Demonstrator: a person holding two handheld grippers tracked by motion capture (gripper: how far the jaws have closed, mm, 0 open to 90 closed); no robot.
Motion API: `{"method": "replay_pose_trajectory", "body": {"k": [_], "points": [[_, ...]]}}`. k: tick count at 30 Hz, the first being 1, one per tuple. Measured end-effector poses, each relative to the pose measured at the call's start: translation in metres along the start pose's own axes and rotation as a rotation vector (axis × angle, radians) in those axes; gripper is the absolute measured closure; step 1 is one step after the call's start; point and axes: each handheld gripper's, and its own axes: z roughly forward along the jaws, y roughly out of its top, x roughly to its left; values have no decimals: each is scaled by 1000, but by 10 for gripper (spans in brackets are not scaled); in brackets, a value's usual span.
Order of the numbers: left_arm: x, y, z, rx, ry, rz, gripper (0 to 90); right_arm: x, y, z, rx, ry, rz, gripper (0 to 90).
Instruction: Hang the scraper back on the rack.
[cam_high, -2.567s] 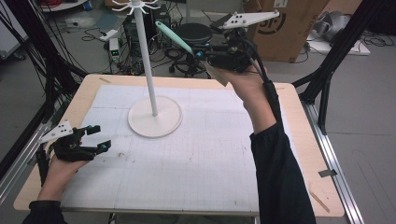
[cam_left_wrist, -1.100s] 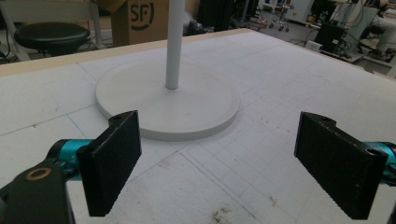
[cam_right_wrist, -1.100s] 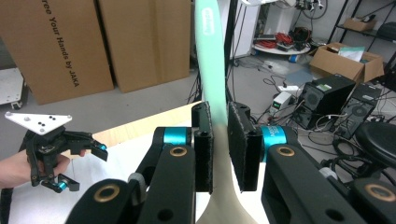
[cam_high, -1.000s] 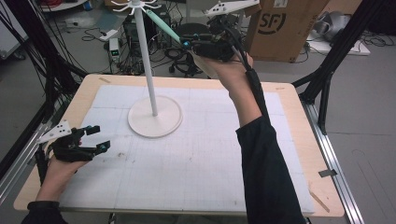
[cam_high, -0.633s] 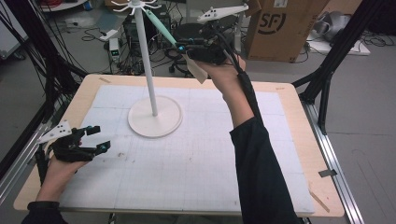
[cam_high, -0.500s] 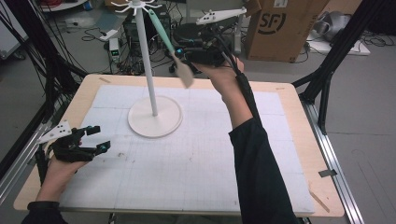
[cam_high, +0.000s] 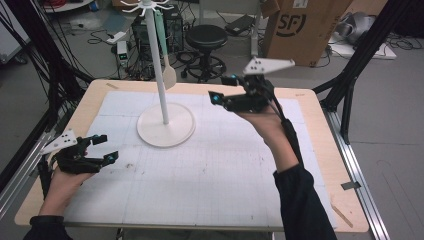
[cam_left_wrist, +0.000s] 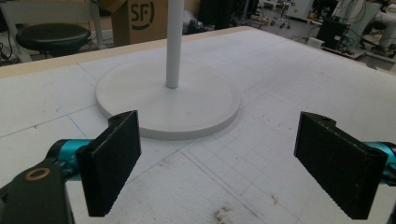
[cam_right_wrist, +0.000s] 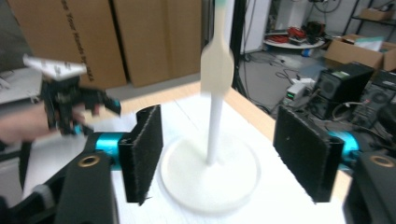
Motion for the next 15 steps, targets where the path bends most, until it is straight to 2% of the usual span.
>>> {"method": "replay_pose_trajectory", "body": {"k": [4,10,12,15], "points": [[-1,0,1,7,5,7,152,1,-40,-24,-12,-23,14,275],[-1,-1,1,9,18,8,152,1,-88,-53,-23,-72,37,245],[-1,-2,1,11,21,7,152,1,-106,-64,-40,-86,62,244],[-2,-2,1,9,29,13,153,0,-128,-76,-38,-121,89,231]]}}
